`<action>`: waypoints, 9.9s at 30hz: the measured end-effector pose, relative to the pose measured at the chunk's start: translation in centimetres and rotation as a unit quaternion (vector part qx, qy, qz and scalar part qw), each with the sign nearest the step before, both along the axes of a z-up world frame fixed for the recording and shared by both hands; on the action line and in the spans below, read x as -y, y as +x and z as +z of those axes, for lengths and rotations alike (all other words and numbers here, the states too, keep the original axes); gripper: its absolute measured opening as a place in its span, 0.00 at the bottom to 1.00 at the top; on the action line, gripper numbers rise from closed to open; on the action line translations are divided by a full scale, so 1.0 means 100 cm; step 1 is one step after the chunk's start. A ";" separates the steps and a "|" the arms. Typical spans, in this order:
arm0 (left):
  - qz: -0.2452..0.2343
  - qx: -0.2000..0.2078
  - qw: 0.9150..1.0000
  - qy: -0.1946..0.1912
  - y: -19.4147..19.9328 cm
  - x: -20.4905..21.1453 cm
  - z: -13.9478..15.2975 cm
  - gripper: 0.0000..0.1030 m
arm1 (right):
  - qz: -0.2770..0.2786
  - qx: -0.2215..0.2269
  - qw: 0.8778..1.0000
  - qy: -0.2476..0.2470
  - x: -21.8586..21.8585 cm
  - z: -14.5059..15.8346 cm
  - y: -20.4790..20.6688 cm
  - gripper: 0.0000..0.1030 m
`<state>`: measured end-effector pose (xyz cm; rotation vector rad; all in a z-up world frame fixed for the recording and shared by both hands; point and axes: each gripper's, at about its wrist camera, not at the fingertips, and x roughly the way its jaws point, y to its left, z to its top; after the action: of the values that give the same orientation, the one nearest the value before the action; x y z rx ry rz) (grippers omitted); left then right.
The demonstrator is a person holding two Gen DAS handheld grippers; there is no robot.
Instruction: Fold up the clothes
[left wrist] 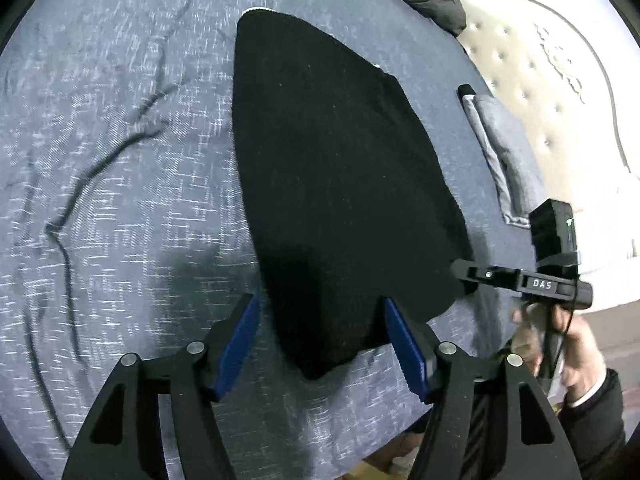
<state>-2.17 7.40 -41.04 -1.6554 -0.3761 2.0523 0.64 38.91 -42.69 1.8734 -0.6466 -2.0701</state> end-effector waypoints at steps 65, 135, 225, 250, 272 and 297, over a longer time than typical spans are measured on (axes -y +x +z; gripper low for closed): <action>0.003 0.029 0.996 0.090 -0.008 -0.009 -0.038 0.67 | 0.033 -0.035 0.999 -0.025 0.012 -0.013 -0.012 0.44; -0.149 -0.148 0.974 0.088 -0.161 -0.509 0.124 0.44 | -0.061 -0.277 0.934 0.215 -0.386 0.184 -0.099 0.19; -0.266 -0.246 0.932 -0.016 -0.027 -0.528 0.111 0.49 | -0.157 -0.309 0.914 0.209 -0.370 0.123 0.031 0.01; -0.230 -0.244 0.942 0.012 -0.025 -0.508 0.137 0.48 | -0.240 -0.277 0.910 0.193 -0.395 0.125 0.040 0.00; -0.200 -0.307 0.930 0.014 0.038 -0.430 0.248 0.49 | -0.248 -0.323 0.892 0.199 -0.316 0.237 0.102 0.01; -0.194 -0.343 0.919 0.019 0.098 -0.367 0.304 0.81 | -0.263 -0.332 0.878 0.222 -0.241 0.302 0.173 0.33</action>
<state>7.62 44.10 -10.62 -0.8033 0.1445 2.1205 17.94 63.06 -12.48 1.0443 -0.5596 -3.2049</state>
